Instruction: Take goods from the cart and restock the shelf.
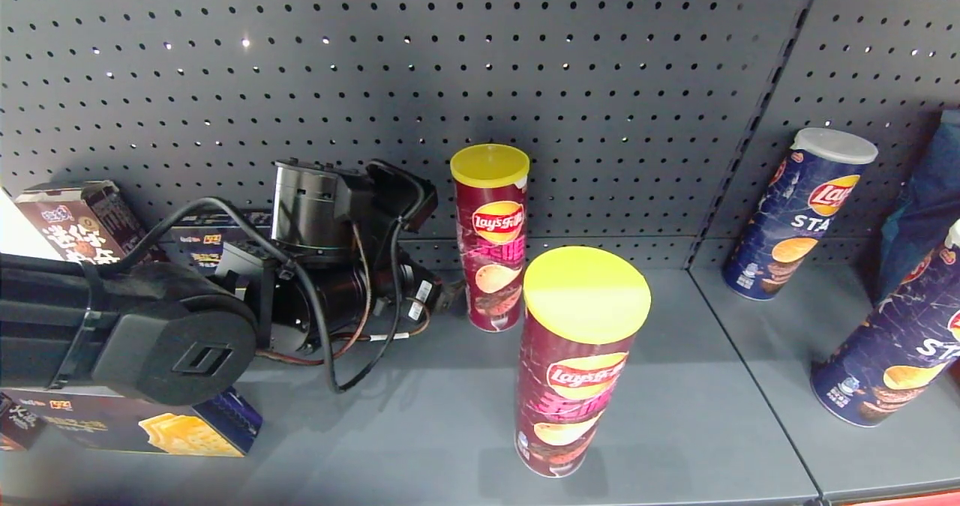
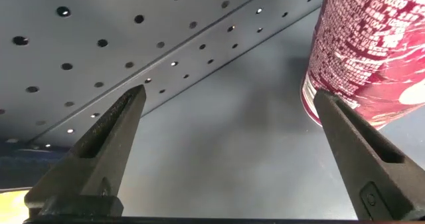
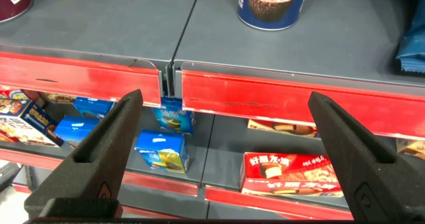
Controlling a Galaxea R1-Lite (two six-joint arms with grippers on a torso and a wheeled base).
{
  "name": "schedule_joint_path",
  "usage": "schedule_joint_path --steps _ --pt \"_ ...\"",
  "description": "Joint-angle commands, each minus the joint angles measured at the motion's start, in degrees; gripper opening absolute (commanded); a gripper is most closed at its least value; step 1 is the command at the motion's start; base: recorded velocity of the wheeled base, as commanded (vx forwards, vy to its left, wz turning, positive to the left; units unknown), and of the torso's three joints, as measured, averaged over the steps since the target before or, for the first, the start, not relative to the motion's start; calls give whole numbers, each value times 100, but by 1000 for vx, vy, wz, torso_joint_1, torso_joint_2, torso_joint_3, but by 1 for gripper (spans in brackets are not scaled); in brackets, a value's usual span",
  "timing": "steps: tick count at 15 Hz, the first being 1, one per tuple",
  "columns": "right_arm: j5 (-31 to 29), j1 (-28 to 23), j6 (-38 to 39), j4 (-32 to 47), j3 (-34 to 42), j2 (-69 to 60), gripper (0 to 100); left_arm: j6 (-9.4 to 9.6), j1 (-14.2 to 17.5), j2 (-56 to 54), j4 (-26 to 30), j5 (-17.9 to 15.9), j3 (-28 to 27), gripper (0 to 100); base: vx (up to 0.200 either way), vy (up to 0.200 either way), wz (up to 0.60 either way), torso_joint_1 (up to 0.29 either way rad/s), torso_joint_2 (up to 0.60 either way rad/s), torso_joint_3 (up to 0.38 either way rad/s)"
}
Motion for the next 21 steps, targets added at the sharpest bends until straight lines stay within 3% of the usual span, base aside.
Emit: schedule_joint_path --steps 1,21 --pt "4 3 -2 0 1 9 100 -18 -53 53 1 -1 -25 100 0 0 0 0 0 0" --pt "4 3 -2 0 1 9 100 -62 -220 238 27 -1 -218 100 0 0 0 0 0 0"
